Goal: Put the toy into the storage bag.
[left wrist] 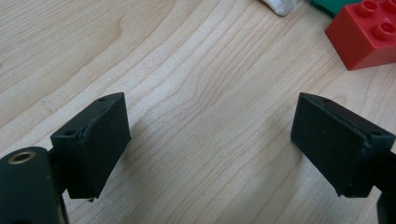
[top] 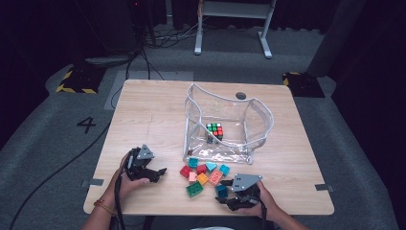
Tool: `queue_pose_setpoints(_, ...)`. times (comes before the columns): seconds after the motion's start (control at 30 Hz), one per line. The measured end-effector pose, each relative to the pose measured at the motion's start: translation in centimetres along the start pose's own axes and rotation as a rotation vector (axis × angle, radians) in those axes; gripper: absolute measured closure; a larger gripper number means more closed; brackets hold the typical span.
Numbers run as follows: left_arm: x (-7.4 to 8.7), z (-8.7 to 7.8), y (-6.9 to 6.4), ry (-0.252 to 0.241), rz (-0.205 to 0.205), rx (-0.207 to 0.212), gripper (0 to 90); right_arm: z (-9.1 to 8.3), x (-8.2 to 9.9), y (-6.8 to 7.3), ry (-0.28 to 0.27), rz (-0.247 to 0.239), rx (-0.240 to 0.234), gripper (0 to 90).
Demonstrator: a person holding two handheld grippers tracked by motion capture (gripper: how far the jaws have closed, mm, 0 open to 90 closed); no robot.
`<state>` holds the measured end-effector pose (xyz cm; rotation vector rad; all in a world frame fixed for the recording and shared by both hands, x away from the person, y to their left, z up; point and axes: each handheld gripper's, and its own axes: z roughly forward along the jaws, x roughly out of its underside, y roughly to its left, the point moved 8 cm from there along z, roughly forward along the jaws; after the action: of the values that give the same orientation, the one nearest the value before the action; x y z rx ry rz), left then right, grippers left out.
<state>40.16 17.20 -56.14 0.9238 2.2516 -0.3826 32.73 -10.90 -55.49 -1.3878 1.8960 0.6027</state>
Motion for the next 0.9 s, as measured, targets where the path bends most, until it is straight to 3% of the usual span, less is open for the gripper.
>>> queue_pose_setpoints(0.23, 0.0, 0.0, 0.0, 0.000, 0.000, 0.003, 11.9, -1.1, 0.8, -0.8, 0.003, 0.007, 0.018, 40.5)
queue_pose_setpoints(0.53, 0.0, 0.0, -0.1, 0.001, -0.003, 0.008, 11.9, -3.2, 2.0, -2.9, -0.001, 0.034, 0.089, 40.6)
queue_pose_setpoints(0.9, 0.0, 0.0, -0.1, 0.000, -0.002, 0.005, 11.9, -6.8, 3.1, -6.3, -0.050, 0.117, 0.187, 40.6)
